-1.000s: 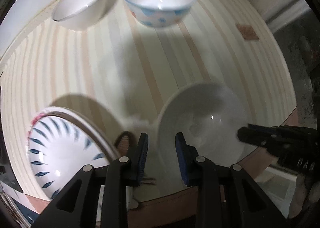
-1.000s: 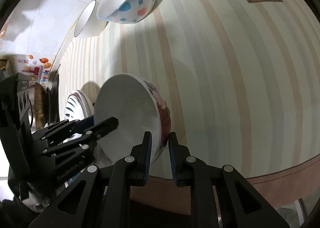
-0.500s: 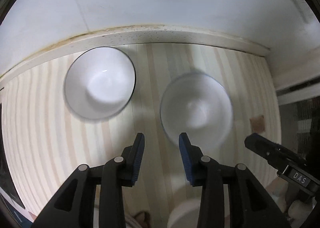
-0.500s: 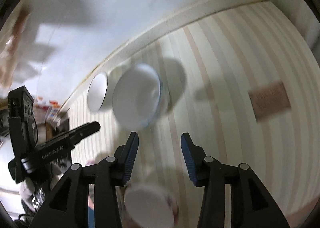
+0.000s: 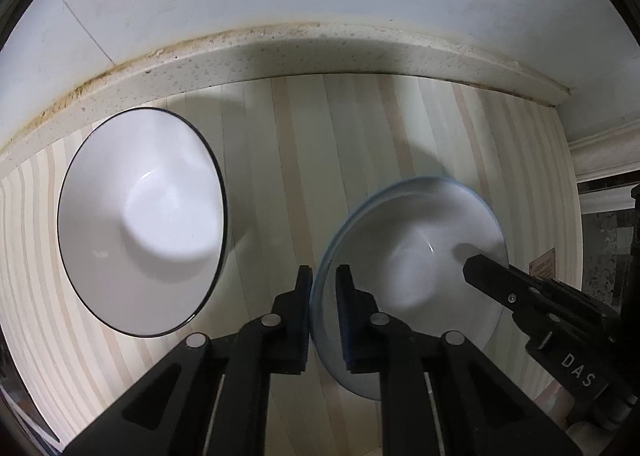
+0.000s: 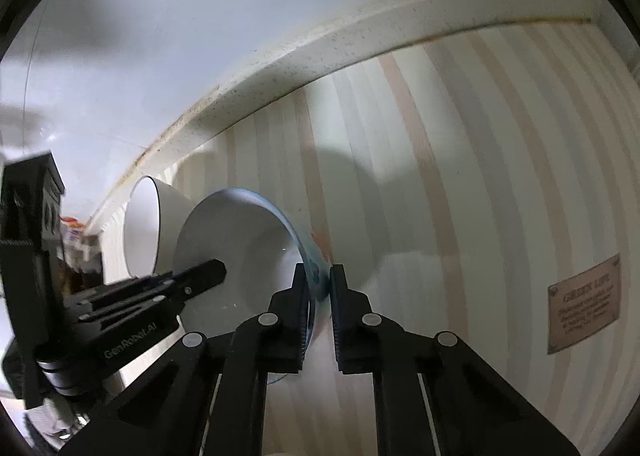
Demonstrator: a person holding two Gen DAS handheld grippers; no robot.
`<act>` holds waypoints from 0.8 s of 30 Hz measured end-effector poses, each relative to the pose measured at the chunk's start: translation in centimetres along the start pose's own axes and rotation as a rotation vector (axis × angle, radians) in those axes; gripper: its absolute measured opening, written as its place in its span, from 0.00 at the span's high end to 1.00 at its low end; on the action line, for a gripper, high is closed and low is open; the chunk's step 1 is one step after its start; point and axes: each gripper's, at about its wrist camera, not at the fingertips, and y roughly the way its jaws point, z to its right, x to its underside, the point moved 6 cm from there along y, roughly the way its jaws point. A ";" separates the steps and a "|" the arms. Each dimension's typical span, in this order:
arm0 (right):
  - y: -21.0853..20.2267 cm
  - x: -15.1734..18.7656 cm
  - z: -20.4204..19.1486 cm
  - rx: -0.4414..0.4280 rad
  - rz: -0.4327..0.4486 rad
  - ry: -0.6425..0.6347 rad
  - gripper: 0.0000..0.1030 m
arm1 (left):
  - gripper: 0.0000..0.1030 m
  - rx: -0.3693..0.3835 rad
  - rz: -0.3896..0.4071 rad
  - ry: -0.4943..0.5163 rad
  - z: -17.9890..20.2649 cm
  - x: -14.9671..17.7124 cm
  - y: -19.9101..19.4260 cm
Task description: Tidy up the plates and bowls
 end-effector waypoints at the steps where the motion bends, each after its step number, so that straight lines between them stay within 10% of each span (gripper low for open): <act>1: 0.0 0.0 0.1 0.001 0.001 -0.001 0.89 | 0.90 0.000 0.000 0.004 0.0 0.1 -0.1; 24: -9.9 4.7 -2.1 -0.036 0.088 -0.017 0.90 | 0.90 0.018 0.128 0.120 3.1 4.0 -9.7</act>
